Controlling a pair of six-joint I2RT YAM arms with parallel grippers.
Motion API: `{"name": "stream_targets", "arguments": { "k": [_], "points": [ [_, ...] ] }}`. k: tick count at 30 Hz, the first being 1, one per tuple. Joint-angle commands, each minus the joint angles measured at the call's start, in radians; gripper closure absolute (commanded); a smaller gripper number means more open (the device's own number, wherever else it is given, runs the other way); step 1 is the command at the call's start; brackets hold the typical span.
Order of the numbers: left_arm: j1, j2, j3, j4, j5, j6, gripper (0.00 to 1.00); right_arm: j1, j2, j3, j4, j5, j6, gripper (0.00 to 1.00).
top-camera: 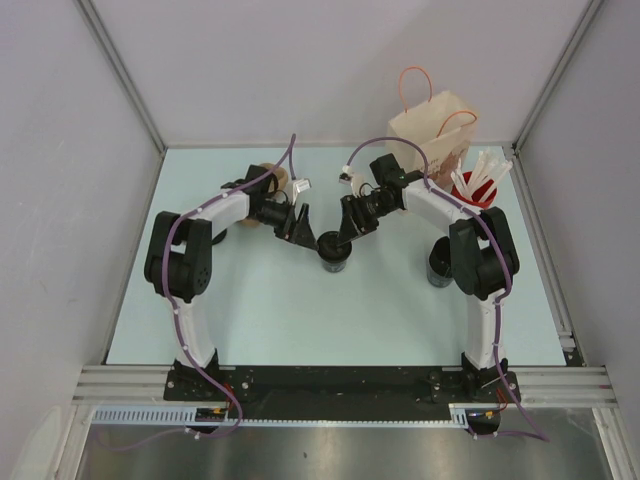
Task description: Pack the takeout coffee
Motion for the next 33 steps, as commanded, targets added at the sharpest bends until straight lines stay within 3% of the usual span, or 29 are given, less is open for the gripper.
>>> {"name": "stream_targets", "arguments": {
  "k": [1,11,24,33],
  "points": [
    [0.001,0.015,0.042,0.036,-0.026,-0.016,0.22,0.01,0.036,-0.011,0.006,0.052,-0.018,0.56],
    [-0.004,0.036,0.034,0.01,-0.189,-0.02,0.47,0.013,0.035,-0.028,0.0,0.071,-0.034,0.56],
    [-0.065,0.059,0.024,-0.062,-0.411,0.046,0.56,0.019,0.035,-0.053,-0.017,0.106,-0.06,0.57],
    [-0.079,0.131,0.014,-0.09,-0.457,0.057,0.62,0.033,0.036,-0.063,-0.023,0.126,-0.075,0.56]
  ]
}}
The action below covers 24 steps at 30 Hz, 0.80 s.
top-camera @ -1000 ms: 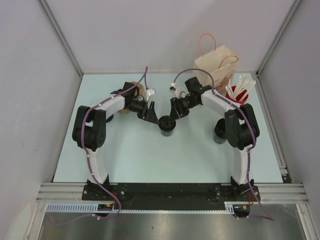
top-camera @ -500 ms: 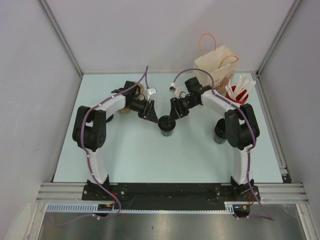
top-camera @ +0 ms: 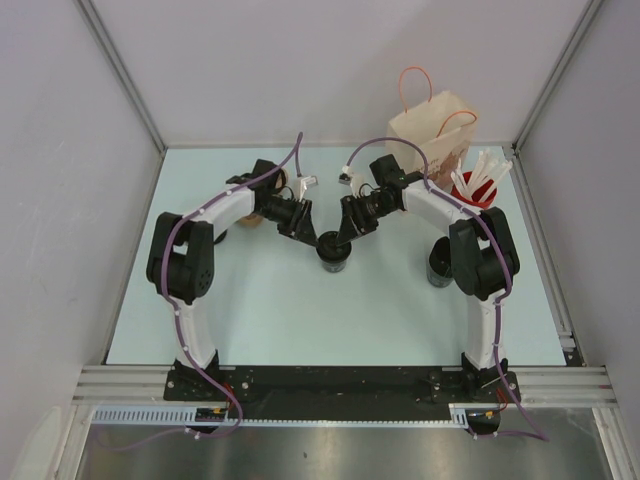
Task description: Pack the takeout coffee
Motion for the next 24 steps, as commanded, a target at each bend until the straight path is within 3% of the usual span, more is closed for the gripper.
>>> {"name": "stream_targets", "arguments": {
  "k": [1,12,15,19,24],
  "points": [
    [-0.031,0.134,-0.056,-0.011,-0.356,0.108,0.63,0.031,0.035,-0.051,-0.038,0.129,-0.07,0.56],
    [-0.028,0.178,-0.025,-0.078,-0.287,0.145,0.63,0.04,0.041,-0.051,-0.043,0.137,-0.081,0.56],
    [-0.034,0.204,-0.007,-0.092,-0.315,0.137,0.63,0.042,0.044,-0.054,-0.047,0.14,-0.084,0.56],
    [-0.034,0.256,0.015,-0.126,-0.306,0.145,0.71,0.043,0.044,-0.06,-0.052,0.143,-0.089,0.56],
    [-0.04,0.275,0.024,-0.143,-0.339,0.144,0.68,0.048,0.044,-0.068,-0.052,0.15,-0.095,0.56]
  ]
}}
